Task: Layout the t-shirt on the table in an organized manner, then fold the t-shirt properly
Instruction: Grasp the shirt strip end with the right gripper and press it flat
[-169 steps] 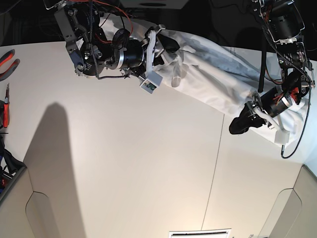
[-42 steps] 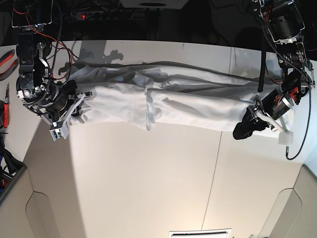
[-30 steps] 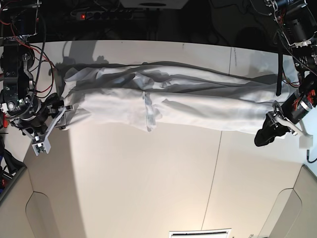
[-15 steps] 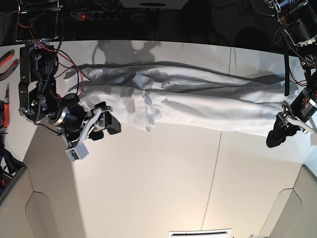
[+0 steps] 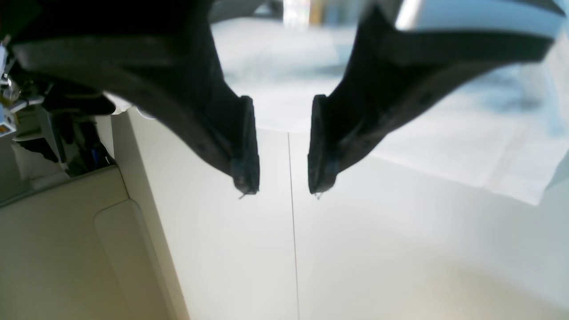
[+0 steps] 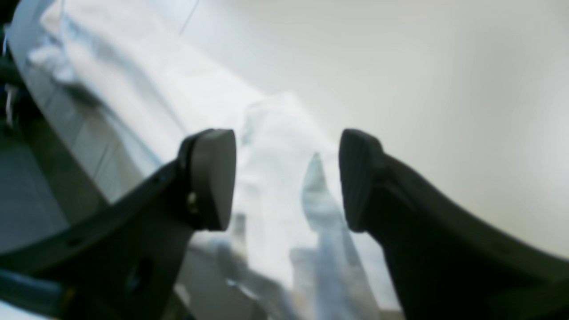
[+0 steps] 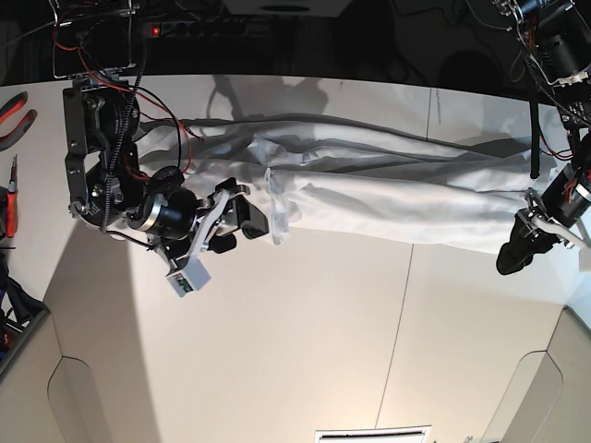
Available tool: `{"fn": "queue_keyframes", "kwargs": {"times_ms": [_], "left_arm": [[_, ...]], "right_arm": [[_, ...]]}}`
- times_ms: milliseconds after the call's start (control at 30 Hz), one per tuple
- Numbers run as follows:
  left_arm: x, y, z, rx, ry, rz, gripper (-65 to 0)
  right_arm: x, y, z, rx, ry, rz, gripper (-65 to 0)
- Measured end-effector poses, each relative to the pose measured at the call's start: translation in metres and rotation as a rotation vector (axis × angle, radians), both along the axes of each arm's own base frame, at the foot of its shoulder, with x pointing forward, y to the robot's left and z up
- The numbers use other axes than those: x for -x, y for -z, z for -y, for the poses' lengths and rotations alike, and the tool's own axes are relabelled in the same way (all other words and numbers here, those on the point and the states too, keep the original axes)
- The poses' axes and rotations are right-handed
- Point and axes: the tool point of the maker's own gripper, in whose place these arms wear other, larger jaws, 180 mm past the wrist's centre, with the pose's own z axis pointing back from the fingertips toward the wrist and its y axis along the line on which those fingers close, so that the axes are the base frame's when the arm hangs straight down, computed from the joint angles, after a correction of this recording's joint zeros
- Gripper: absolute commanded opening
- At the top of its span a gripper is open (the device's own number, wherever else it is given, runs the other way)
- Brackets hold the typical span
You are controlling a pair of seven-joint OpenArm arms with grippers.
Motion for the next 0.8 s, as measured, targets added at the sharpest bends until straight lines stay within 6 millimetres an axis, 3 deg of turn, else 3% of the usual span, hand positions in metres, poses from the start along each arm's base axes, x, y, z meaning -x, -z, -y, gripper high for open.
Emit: {"fn": "queue_keyframes", "kwargs": {"times_ms": [133,300,567,800], "left_arm": [[0.0,0.0,0.0,-0.002,0.0,-0.001,-42.1],[0.0,0.0,-0.001,-0.003,-0.004,0.004,-42.1],[0.001,0.009,-0.007,-0.073,-0.016,-0.028,-42.1],[0.004,0.015,-0.011,-0.114,-0.019,-0.053,-42.2]], "right_arm": [[0.018,0.009,-0.02,0.003,-0.069,-0.028,-29.0],[0.048,0.027,-0.029,0.016,-0.113,-0.086,-29.0],[0.072,0.05,-0.018,0.088,-0.114,-0.128,-29.0],[0.073,0.06,-0.004,0.169,-0.116,-0.121,-29.0]]}}
